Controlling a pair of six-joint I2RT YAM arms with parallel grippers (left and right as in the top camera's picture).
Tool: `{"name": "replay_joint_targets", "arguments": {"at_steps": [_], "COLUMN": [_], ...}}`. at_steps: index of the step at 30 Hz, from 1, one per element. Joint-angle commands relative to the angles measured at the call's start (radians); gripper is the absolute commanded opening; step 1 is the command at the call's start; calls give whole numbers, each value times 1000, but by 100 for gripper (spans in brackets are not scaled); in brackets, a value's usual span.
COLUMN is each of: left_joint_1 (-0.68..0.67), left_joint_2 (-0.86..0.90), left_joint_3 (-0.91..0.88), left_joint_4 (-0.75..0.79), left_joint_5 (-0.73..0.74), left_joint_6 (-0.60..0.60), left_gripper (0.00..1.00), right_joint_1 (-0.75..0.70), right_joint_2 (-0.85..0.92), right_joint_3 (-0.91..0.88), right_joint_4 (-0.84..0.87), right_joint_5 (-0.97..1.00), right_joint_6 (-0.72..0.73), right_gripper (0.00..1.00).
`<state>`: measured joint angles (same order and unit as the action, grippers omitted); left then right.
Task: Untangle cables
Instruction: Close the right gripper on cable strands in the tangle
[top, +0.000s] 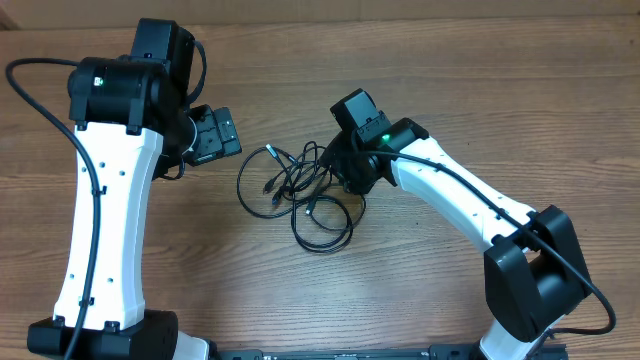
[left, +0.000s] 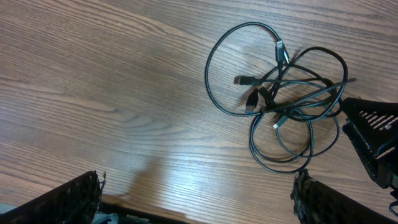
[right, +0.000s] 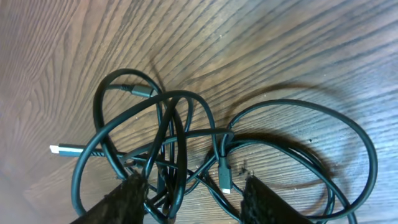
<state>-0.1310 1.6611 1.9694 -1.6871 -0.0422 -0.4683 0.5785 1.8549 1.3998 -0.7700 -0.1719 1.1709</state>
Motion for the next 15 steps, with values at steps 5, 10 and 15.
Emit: {"name": "replay_joint_targets", "arguments": {"at_steps": [5, 10, 15], "left_joint_1": [-7, -7, -7], "left_joint_2": [7, 7, 7], "left_joint_3": [-5, -5, -5], "left_joint_4": [-2, -3, -3], "left_joint_5": [-14, -14, -13], "left_joint_6": [-3, -3, -3], "left_gripper": [100, 100, 100], "right_joint_1": [10, 26, 32], "right_joint_2": [5, 5, 5], "right_joint_3": [-6, -6, -7], "right_joint_4": [-2, -1, -2], "right_joint_5": [10, 14, 33], "right_joint_6": [43, 45, 60], "right_gripper": [42, 43, 43]}}
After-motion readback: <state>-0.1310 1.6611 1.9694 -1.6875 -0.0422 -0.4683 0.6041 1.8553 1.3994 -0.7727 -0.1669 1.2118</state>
